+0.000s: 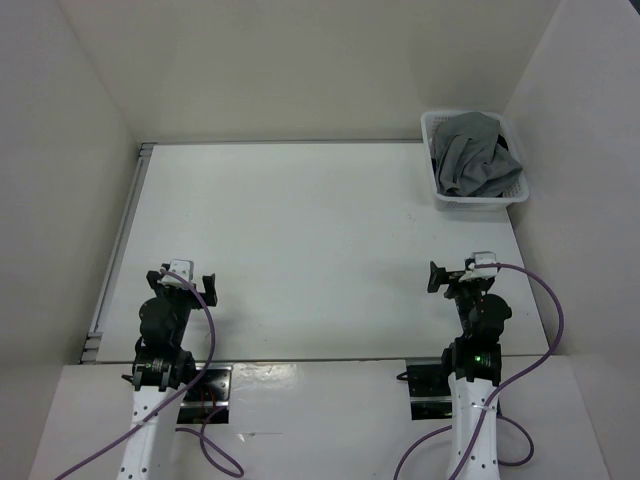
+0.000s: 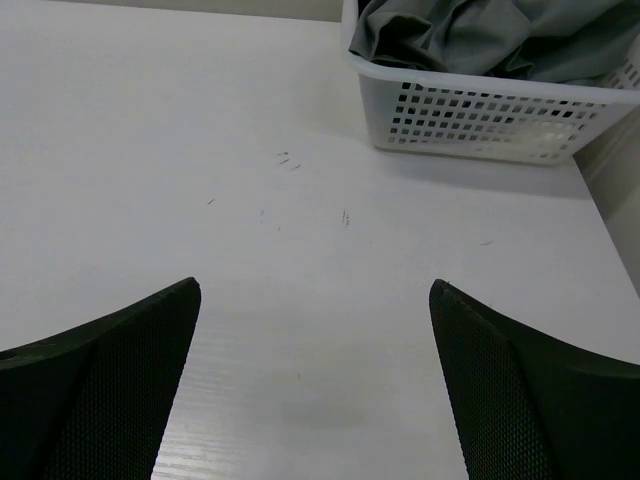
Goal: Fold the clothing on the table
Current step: Grab the skirt from the pile
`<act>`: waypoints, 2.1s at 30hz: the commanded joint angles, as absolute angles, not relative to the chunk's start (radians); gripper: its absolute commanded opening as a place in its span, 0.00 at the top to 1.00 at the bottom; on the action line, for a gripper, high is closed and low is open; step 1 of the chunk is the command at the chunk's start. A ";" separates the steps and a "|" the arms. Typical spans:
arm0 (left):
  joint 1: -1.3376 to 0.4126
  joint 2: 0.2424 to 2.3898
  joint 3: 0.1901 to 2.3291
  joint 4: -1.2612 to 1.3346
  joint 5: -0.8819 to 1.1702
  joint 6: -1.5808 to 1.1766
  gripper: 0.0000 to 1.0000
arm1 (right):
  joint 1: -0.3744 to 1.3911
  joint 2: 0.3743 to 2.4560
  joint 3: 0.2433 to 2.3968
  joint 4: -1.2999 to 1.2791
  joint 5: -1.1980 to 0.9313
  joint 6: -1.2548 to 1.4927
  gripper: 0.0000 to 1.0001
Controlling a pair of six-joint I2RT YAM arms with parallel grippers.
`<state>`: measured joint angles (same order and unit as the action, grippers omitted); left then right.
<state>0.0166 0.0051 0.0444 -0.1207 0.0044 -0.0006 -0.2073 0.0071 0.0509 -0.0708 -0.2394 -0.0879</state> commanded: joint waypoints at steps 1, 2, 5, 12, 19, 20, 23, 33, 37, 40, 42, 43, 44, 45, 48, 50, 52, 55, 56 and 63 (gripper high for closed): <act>0.014 -0.126 0.005 -0.098 0.015 0.009 0.00 | -0.207 -0.078 -0.006 -0.057 -0.232 -0.100 0.01; 0.014 -0.126 0.005 -0.098 0.015 0.009 0.00 | -0.207 -0.078 -0.006 -0.057 -0.232 -0.100 0.01; 0.014 -0.126 0.005 -0.098 0.015 0.009 0.00 | -0.207 -0.078 -0.006 -0.057 -0.232 -0.100 0.01; 0.014 -0.126 0.005 -0.098 0.015 0.009 0.00 | -0.207 -0.078 -0.006 -0.057 -0.232 -0.100 0.01; 0.014 -0.126 0.005 -0.098 0.015 0.009 0.00 | -0.207 -0.078 -0.006 -0.057 -0.232 -0.100 0.01; 0.014 -0.126 0.005 -0.098 0.015 0.009 0.00 | -0.207 -0.078 -0.006 -0.057 -0.232 -0.100 0.01; 0.014 -0.126 0.005 -0.098 0.015 0.009 0.00 | -0.207 -0.078 -0.006 -0.057 -0.232 -0.100 0.01; 0.014 -0.126 0.081 -0.037 0.140 0.095 0.00 | -0.207 -0.078 0.129 -0.060 -0.198 -0.034 0.01; 0.014 -0.097 0.164 0.175 -0.037 -0.044 0.00 | -0.216 -0.078 0.291 -0.029 -0.019 -0.028 0.01; 0.014 0.128 0.348 0.146 -0.111 0.015 0.00 | -0.216 -0.013 0.395 0.002 0.101 -0.028 0.01; 0.014 0.434 0.580 0.079 -0.164 0.113 0.00 | -0.216 0.129 0.507 -0.031 0.123 -0.051 0.01; 0.014 0.550 0.680 -0.027 -0.205 0.126 0.00 | -0.216 0.187 0.553 -0.052 0.123 -0.051 0.01; 0.014 0.665 0.787 -0.093 -0.274 0.162 0.00 | -0.216 0.246 0.602 -0.101 0.123 -0.051 0.01; 0.023 0.894 1.033 -0.262 -0.287 0.179 0.00 | -0.216 0.370 0.700 -0.130 0.123 -0.051 0.01; 0.040 1.261 1.367 -0.548 -0.339 0.285 0.00 | -0.225 0.558 0.899 -0.275 0.065 -0.063 0.01; 0.040 1.368 1.525 -0.613 -0.392 0.307 0.00 | -0.238 0.752 1.010 -0.389 -0.040 -0.113 0.01; 0.041 1.478 1.587 -0.667 -0.442 0.272 0.00 | -0.238 0.957 1.181 -0.503 0.061 -0.141 0.01; 0.064 1.558 1.614 -0.703 -0.417 0.207 0.00 | -0.227 1.116 1.261 -0.569 0.092 -0.182 0.01; 0.064 1.580 1.632 -0.736 -0.432 0.128 0.00 | -0.227 1.155 1.273 -0.589 0.116 -0.163 0.01; 0.124 1.617 1.560 -0.689 -0.216 -0.003 0.00 | -0.239 1.449 1.380 -0.580 0.034 -0.144 0.01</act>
<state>0.1097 1.6470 1.5799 -0.7246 -0.3061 0.1024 -0.2333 1.4021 1.2808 -0.5697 0.0666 -0.1509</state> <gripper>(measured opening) 1.001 0.990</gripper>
